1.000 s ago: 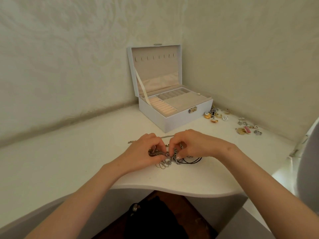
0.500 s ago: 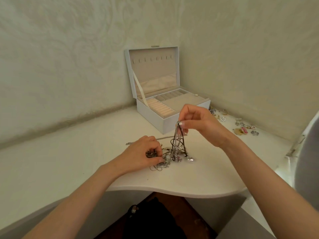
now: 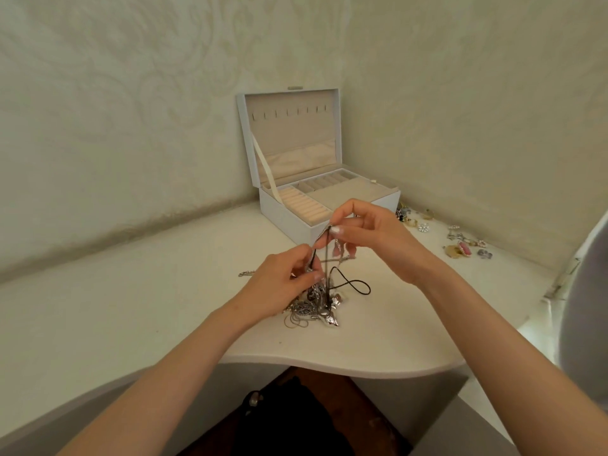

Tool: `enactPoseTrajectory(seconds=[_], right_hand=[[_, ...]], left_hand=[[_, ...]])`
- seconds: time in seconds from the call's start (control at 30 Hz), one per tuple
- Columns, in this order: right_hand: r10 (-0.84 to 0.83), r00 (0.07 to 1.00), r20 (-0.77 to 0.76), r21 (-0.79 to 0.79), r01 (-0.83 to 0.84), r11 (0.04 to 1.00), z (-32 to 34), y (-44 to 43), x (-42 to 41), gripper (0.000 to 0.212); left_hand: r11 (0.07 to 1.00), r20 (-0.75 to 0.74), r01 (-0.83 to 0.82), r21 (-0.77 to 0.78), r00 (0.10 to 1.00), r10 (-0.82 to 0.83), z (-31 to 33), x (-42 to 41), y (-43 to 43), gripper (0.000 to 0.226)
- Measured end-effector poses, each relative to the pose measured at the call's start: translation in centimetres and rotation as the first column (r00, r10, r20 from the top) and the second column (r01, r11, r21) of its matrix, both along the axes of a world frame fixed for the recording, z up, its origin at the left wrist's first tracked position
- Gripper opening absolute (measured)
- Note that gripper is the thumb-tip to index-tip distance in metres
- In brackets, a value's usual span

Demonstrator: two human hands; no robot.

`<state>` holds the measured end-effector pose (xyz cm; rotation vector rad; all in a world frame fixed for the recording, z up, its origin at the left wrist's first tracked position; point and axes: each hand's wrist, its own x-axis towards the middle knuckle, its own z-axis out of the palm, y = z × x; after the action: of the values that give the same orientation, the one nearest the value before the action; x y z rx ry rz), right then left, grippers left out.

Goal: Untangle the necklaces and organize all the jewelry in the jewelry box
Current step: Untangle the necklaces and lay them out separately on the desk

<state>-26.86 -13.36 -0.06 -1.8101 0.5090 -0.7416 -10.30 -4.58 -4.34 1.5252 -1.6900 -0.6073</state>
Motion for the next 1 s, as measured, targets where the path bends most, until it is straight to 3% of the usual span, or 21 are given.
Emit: enactPoseTrajectory(seconds=[0.13, 0.2, 0.27, 0.37, 0.47, 0.57, 0.73, 0.87, 1.0], right_hand=[[-0.181, 0.979, -0.089, -0.346, 0.14, 0.928, -0.8, 0.6, -0.3, 0.029], [-0.103, 0.981, -0.166, -0.389, 0.031, 0.921, -1.2, 1.3, -0.8, 0.029], [0.009, 0.94, -0.34, -0.374, -0.144, 0.916, -2.1, 2.0, -1.1, 0.024], [-0.033, 0.872, -0.488, -0.437, -0.212, 0.874, -3.8, 2.2, -1.1, 0.017], [-0.124, 0.865, -0.486, -0.479, -0.144, 0.866, -4.2, 1.6, -1.9, 0.004], [-0.213, 0.853, -0.477, -0.533, -0.088, 0.841, -4.3, 1.2, -2.5, 0.009], [-0.206, 0.933, -0.295, -0.52, 0.025, 0.854, -4.0, 2.5, -1.2, 0.011], [-0.276, 0.908, -0.316, -0.56, 0.056, 0.827, -4.6, 3.2, 0.2, 0.023], [-0.298, 0.915, -0.271, -0.521, 0.12, 0.845, -5.2, 2.9, 0.6, 0.019]], left_hand=[[0.994, -0.157, -0.104, 0.046, 0.981, 0.11, -0.3, 0.5, 0.1, 0.008], [0.99, -0.244, -0.127, 0.069, 0.96, 0.14, -0.3, 0.7, 0.1, 0.01], [0.989, -0.296, -0.125, 0.076, 0.944, 0.142, -0.2, 0.7, 0.2, 0.011], [0.991, -0.297, -0.116, 0.06, 0.946, 0.129, 0.0, 0.8, 0.3, 0.011], [0.991, -0.291, -0.124, 0.058, 0.947, 0.136, 0.0, 1.1, 0.5, 0.01], [0.99, -0.336, -0.116, 0.076, 0.932, 0.135, 0.0, 1.3, 0.6, 0.008], [0.994, -0.473, -0.052, 0.098, 0.876, 0.093, 0.2, 0.6, 0.7, 0.006], [0.994, -0.546, -0.034, 0.099, 0.834, 0.083, 0.5, 0.3, 0.8, 0.01], [0.995, -0.623, -0.009, 0.1, 0.779, 0.07, 0.8, 0.4, 1.0, 0.011]])
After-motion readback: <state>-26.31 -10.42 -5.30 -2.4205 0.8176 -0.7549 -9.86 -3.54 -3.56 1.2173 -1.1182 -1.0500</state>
